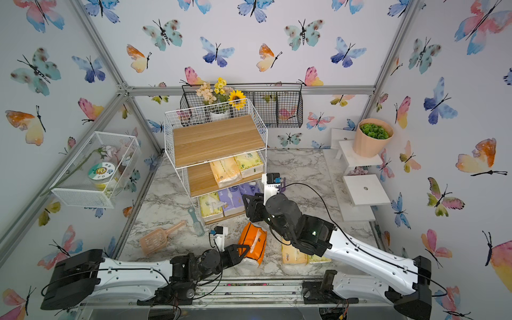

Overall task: Remove the tissue boxes from the shelf
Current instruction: Place the box of tissues at the center of the board, then move the box of tissues to the center of the board.

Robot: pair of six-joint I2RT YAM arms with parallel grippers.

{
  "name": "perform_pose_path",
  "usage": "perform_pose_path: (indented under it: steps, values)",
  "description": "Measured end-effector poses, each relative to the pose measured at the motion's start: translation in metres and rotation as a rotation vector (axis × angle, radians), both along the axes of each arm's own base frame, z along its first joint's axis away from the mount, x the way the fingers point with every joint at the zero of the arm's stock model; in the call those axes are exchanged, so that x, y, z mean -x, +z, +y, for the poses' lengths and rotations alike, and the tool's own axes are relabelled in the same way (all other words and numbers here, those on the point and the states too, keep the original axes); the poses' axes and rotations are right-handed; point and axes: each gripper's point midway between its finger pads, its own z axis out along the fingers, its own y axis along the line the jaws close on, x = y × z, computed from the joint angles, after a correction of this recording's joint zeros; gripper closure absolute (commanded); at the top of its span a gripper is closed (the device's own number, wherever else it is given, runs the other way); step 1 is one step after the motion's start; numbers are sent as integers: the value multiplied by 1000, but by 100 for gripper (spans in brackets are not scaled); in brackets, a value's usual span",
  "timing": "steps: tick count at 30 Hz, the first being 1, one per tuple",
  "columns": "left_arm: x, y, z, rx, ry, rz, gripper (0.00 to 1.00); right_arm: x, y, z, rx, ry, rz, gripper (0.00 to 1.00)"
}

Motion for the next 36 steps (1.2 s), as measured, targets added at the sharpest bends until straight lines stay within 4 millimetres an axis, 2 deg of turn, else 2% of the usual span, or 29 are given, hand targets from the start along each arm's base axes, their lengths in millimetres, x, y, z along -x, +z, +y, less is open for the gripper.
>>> perform_pose_path:
  steps: [4, 6, 12, 14, 16, 19, 23, 28, 30, 33, 36]
  values:
    - [-1, -1, -24, 21, 16, -2, 69, 1, 0, -4, 4, -3, 2, 48]
    - [-1, -6, -33, 25, 27, 12, 63, 2, 0, -5, 7, -5, 3, 48]
    - [11, -32, -50, 9, 64, 102, 15, 2, -1, -7, 12, -9, 6, 48]
    - [11, -33, -51, -2, 87, 121, 5, 2, -3, -8, 16, -10, 8, 48]
    - [8, -32, -48, -27, 122, 135, 0, 2, -5, -8, 21, -10, 10, 48]
    - [4, -29, -35, -86, 177, 145, 1, 2, -9, -8, 31, -10, 15, 48]
    - [-2, -19, -7, -155, 259, 156, 0, 3, -13, -9, 43, -10, 23, 48]
    - [-7, -21, 37, -230, 303, 133, 14, 3, -25, -8, 87, -7, 45, 48]
    - [-10, -24, 49, -245, 286, 123, 19, 3, -31, -7, 106, -4, 55, 48]
    - [-12, -25, 55, -239, 232, 111, 22, 4, -38, -7, 129, 0, 67, 48]
    - [-6, -23, 47, -225, 145, 100, 25, 4, -40, -7, 136, 2, 71, 48]
